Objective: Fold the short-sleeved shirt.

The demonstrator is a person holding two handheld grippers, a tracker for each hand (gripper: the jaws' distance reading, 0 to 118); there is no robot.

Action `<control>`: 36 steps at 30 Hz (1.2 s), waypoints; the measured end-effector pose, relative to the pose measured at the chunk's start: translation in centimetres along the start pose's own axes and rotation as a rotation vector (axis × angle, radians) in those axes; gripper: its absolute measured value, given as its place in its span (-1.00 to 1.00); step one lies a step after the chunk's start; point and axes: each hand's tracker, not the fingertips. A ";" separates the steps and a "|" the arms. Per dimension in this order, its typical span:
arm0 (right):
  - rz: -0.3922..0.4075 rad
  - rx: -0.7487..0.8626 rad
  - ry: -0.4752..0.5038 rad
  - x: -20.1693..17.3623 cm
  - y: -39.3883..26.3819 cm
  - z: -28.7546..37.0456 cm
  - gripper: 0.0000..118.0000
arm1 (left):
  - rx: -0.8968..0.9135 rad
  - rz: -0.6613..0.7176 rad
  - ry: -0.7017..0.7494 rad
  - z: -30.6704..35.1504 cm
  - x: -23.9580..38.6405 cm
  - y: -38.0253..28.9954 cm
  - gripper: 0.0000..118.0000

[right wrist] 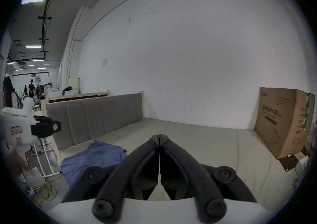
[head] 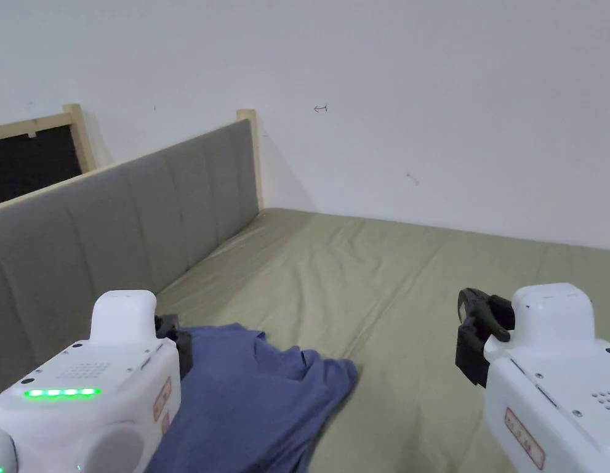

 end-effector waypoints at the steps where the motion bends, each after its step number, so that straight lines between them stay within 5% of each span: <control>1: 0.002 -0.023 0.006 0.3 -0.3 -0.1 -1.00 | -0.096 0.057 -0.056 -1.9 -1.1 -0.2 -1.00; 4: 0.018 -0.080 -0.010 1.4 -1.4 -0.1 -1.00 | -0.345 0.130 -0.153 -7.8 -3.5 -2.0 -0.99; 5: 0.024 -0.096 -0.027 1.9 -1.9 0.0 -1.00 | -0.417 0.121 -0.142 -9.7 -4.0 -2.9 -0.83; 7: 0.030 -0.126 -0.051 2.7 -2.8 0.0 -1.00 | -0.504 0.131 -0.120 -12.7 -4.5 -4.5 0.51; 8: 0.029 -0.145 -0.060 3.1 -3.1 -0.1 -1.00 | -0.536 0.162 -0.129 -14.0 -4.7 -5.5 0.79; 16: 0.025 -0.259 -0.095 5.7 -5.8 -0.5 -1.00 | -0.874 0.257 -0.173 -25.5 -4.2 -14.1 0.84; 18: 0.021 -0.278 -0.093 6.0 -6.2 -0.6 -1.00 | -0.801 0.098 -0.154 -25.8 -2.9 -15.4 1.00; 21: 0.011 -0.297 -0.084 6.1 -6.7 -0.8 -1.00 | -0.796 -0.089 -0.024 -26.3 0.3 -15.9 1.00; 28: -0.019 -0.317 -0.066 6.2 -7.3 -1.4 -1.00 | -0.676 -0.043 -0.040 -23.0 -0.1 -15.9 0.91; 29: -0.023 -0.322 -0.061 6.2 -7.3 -1.4 -1.00 | -0.647 -0.051 -0.053 -22.3 -0.4 -15.4 0.76; 30: -0.026 -0.326 -0.056 6.3 -7.2 -1.4 -1.00 | -0.607 -0.054 -0.050 -21.4 -0.7 -14.8 0.31; 32: -0.027 -0.323 -0.052 6.4 -7.0 -1.1 -1.00 | -0.541 -0.060 -0.016 -19.7 -1.7 -13.7 -1.00; 36: -0.031 -0.296 -0.069 6.9 -6.3 -0.3 -1.00 | -0.474 0.064 -0.086 -17.3 -4.8 -10.7 -1.00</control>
